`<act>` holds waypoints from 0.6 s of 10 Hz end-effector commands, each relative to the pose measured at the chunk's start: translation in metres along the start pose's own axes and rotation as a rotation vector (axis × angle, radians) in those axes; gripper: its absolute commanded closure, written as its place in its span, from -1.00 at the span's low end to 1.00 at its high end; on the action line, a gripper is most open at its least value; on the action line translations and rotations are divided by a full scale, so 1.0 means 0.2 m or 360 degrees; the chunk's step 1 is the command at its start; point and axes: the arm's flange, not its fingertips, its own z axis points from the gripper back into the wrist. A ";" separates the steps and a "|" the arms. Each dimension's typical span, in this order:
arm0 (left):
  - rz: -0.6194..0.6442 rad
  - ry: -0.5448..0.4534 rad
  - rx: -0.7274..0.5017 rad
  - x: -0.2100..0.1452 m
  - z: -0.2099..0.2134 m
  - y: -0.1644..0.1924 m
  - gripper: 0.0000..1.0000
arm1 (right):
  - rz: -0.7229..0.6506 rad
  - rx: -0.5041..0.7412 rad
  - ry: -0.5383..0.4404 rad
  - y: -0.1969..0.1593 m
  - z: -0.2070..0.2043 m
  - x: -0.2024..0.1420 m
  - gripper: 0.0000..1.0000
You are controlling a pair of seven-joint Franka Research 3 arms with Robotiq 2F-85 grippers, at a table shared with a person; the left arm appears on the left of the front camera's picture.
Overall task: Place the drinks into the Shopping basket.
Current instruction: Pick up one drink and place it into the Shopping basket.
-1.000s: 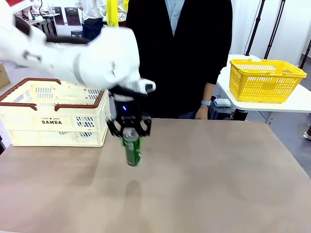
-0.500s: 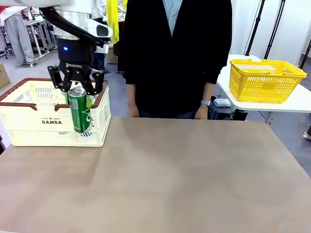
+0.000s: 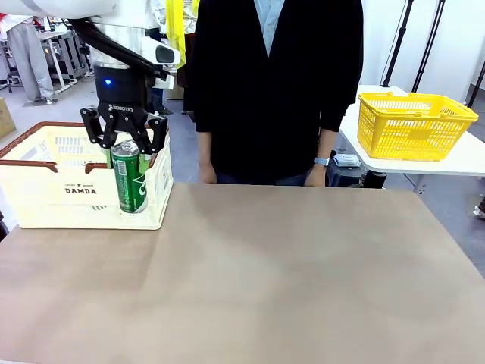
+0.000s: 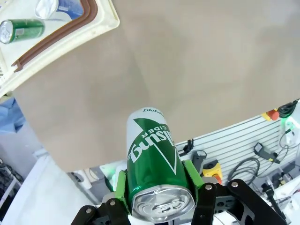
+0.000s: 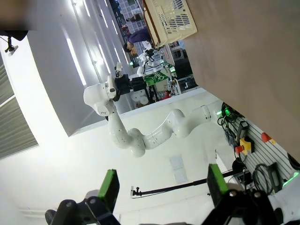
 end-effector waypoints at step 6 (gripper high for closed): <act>0.0170 -0.0332 -0.0297 0.49 0.52 0.66 1.00 | -0.0022 0.0008 -0.0014 0.03 0.00 0.01 -1.00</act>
